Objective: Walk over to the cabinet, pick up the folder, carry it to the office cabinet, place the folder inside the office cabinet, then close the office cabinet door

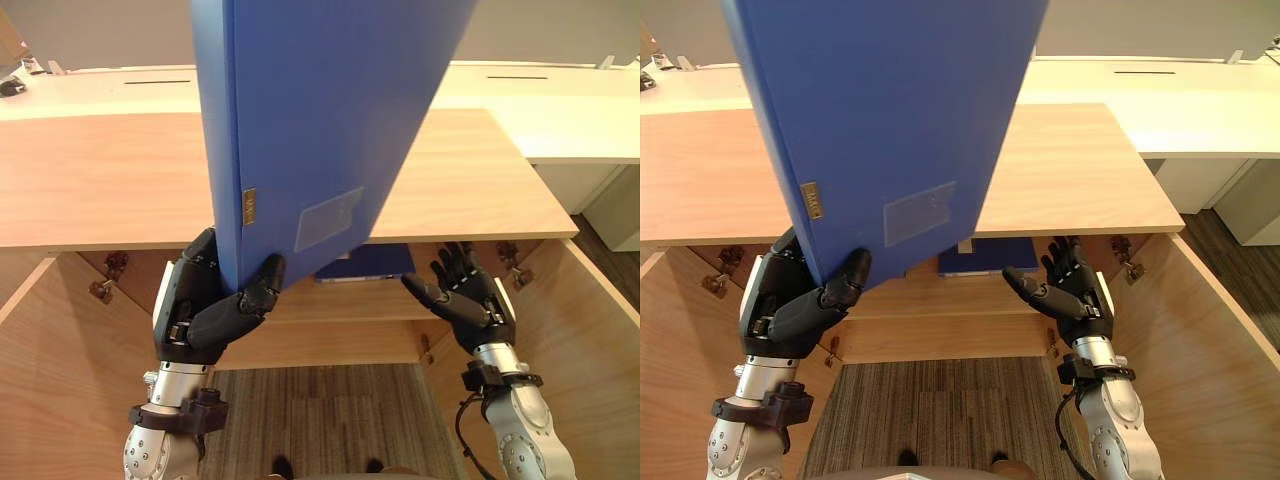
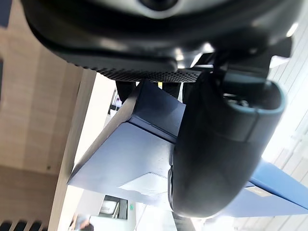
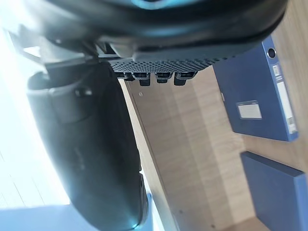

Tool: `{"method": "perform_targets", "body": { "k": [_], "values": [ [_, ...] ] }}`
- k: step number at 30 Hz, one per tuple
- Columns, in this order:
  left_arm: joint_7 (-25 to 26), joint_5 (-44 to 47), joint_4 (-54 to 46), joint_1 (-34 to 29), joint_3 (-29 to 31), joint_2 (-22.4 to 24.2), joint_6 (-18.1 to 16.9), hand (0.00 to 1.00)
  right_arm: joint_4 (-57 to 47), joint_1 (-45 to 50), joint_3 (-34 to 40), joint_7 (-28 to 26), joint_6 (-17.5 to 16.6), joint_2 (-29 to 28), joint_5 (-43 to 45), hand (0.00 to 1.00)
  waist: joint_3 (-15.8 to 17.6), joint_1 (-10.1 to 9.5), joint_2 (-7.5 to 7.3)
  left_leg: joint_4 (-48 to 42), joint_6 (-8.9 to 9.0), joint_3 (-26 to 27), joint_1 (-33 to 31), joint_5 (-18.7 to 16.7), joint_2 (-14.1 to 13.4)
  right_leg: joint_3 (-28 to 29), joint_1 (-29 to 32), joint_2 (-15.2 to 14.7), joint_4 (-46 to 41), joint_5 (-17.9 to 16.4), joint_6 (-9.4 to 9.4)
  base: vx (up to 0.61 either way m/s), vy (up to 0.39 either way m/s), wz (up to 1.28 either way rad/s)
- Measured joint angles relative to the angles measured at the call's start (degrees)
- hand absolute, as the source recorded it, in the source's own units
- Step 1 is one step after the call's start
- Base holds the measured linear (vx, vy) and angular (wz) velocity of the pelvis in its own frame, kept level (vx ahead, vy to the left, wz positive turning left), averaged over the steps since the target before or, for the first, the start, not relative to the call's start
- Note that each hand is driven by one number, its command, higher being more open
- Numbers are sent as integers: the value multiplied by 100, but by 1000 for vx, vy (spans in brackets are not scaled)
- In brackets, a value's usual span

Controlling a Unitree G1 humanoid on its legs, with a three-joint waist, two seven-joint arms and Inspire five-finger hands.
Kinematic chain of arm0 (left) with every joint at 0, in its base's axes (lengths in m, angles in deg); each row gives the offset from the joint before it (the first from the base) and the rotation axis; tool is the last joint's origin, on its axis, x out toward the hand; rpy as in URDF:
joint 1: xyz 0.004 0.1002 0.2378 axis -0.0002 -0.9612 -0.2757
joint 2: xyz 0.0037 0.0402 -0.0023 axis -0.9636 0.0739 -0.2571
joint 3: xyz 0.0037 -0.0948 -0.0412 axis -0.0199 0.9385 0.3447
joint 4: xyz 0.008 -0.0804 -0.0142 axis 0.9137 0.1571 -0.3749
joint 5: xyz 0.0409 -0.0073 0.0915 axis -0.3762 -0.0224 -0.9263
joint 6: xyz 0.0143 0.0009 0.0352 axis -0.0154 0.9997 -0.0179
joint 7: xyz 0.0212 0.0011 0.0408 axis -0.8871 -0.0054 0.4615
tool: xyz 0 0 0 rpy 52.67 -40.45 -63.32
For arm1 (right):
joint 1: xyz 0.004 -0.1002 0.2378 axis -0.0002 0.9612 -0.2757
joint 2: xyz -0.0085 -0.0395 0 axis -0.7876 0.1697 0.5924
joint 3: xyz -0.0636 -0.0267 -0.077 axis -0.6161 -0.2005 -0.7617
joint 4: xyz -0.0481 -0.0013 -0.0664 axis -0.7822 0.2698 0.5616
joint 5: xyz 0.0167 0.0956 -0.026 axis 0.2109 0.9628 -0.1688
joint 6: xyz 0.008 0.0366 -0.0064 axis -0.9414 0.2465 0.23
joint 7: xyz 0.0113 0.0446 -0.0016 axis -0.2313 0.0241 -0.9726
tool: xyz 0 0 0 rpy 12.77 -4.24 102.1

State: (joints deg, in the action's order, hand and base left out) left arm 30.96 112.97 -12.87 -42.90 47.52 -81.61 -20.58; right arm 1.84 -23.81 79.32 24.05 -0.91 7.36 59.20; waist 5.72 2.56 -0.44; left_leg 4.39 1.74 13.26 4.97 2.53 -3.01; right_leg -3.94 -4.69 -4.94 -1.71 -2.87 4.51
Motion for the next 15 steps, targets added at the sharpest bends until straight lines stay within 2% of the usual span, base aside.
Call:
{"method": "perform_targets", "body": {
  "k": [4, 6, 11, 15],
  "values": [
    [-59, -28, 138, 12, -78, -34, 7, 0, 0, 3, 4, -35, 2, -77, -285, 100, -108, 4, 157, 8, 15, 2, -53, 20, -8, 12, 60, 16, -1, 0, 0, -9, -9, 0],
    [-50, -115, 190, 12, -73, -16, 27, 0, -1, 53, 107, -98, 2, -339, -465, 100, -145, -2, 211, 21, 18, 9, -51, 25, -7, 20, 69, 19, -1, 1, 0, -3, -6, -2],
    [-17, -242, 276, 46, 61, 214, 30, 0, -104, 279, 471, -375, 1, -1328, -957, 100, -157, -17, 220, 48, 17, 128, -34, 22, 3, 142, 138, 12, 1, 24, 27, -5, -1, -10],
    [88, -252, 294, 152, 207, 322, 49, 0, -358, 502, 635, -445, 1, -1542, -1163, 100, -157, -9, 217, 52, -11, 270, -26, 0, 11, 295, 196, -3, 20, 98, 89, -14, 21, -20]
  ]
}}
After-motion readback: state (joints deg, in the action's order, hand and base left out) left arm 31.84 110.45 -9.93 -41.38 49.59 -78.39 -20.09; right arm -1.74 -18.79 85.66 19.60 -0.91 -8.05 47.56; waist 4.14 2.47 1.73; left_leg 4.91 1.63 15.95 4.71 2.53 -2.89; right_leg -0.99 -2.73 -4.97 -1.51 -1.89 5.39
